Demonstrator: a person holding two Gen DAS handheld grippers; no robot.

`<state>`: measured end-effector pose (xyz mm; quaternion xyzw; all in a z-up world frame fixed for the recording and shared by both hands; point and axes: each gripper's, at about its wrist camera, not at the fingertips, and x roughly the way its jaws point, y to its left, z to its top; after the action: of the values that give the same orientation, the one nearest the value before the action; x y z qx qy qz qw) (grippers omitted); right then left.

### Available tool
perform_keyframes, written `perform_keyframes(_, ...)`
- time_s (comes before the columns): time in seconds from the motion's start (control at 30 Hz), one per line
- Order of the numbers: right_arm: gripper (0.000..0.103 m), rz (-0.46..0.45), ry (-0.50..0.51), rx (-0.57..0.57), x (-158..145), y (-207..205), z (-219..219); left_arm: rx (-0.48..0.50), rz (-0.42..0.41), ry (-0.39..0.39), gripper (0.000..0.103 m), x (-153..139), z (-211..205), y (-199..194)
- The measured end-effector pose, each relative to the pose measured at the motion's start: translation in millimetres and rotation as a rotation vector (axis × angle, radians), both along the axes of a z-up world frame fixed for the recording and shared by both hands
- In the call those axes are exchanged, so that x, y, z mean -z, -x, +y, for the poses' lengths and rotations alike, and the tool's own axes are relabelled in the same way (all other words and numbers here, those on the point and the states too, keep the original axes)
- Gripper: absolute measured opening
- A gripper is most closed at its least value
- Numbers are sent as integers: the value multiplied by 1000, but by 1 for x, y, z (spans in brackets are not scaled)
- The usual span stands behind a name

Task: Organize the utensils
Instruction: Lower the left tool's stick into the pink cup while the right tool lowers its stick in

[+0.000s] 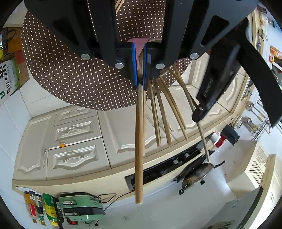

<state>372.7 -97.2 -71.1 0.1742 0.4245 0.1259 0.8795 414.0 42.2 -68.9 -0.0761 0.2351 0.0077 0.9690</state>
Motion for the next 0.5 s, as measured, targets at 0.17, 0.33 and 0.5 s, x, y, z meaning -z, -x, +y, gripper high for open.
perform_keyframes(0.17,5,17,-12,-5,9,1,4,5,32,-52,8,14,-3,10)
perform_keyframes(0.33,5,49,-21,-19,21,4,10,19,52,-49,8,18,-2,20)
perform_keyframes(0.5,7,76,-28,-29,28,6,14,35,72,-54,9,22,-3,30)
